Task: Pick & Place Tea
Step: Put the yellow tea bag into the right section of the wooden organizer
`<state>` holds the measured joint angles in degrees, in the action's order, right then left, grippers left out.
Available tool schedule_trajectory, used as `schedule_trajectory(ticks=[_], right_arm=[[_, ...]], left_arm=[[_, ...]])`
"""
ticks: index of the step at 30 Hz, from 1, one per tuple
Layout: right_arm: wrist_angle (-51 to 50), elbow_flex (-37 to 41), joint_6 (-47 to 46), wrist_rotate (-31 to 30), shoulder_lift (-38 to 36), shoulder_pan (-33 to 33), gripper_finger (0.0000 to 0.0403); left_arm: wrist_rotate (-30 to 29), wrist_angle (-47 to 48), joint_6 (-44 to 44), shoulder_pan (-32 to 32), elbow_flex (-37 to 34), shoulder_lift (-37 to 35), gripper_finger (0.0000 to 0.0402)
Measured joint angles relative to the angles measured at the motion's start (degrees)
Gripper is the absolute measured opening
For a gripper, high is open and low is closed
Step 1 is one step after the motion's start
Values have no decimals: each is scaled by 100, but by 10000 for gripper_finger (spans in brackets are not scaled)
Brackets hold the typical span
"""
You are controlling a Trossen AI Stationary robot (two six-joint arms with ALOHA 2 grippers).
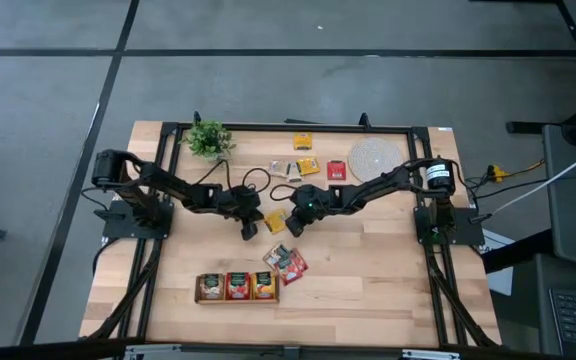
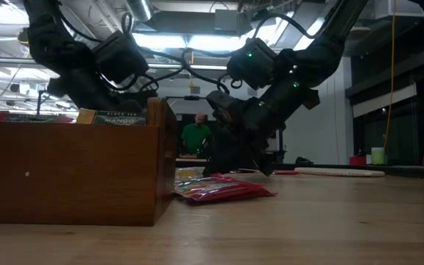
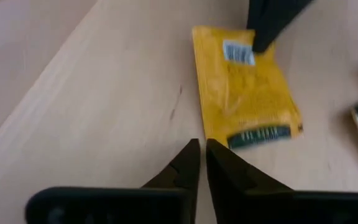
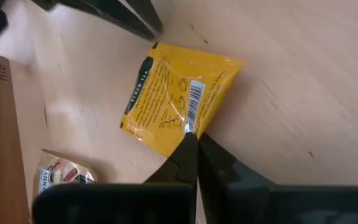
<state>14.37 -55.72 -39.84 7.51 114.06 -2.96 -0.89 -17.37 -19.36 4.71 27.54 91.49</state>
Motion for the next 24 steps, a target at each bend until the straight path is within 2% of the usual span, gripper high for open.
schedule_trajectory(ticks=[6,10,16,20,24], right_arm=[[-17,0,422,9,-5,0,4],[-52,-23,1148,14,-44,5,4],[-92,-285,2567,-220,-102,70,2],[-541,-582,3535,-870,-144,185,2],[-1267,-930,4469,-2063,-175,315,2]], left_arm=[[-12,1038,-207,0,-29,-726,68],[-49,1055,-650,0,-182,-1204,103],[-96,937,-1952,31,-244,-1721,156],[-51,841,-2701,31,-243,-1837,183],[44,808,-3165,31,-242,-1857,203]])
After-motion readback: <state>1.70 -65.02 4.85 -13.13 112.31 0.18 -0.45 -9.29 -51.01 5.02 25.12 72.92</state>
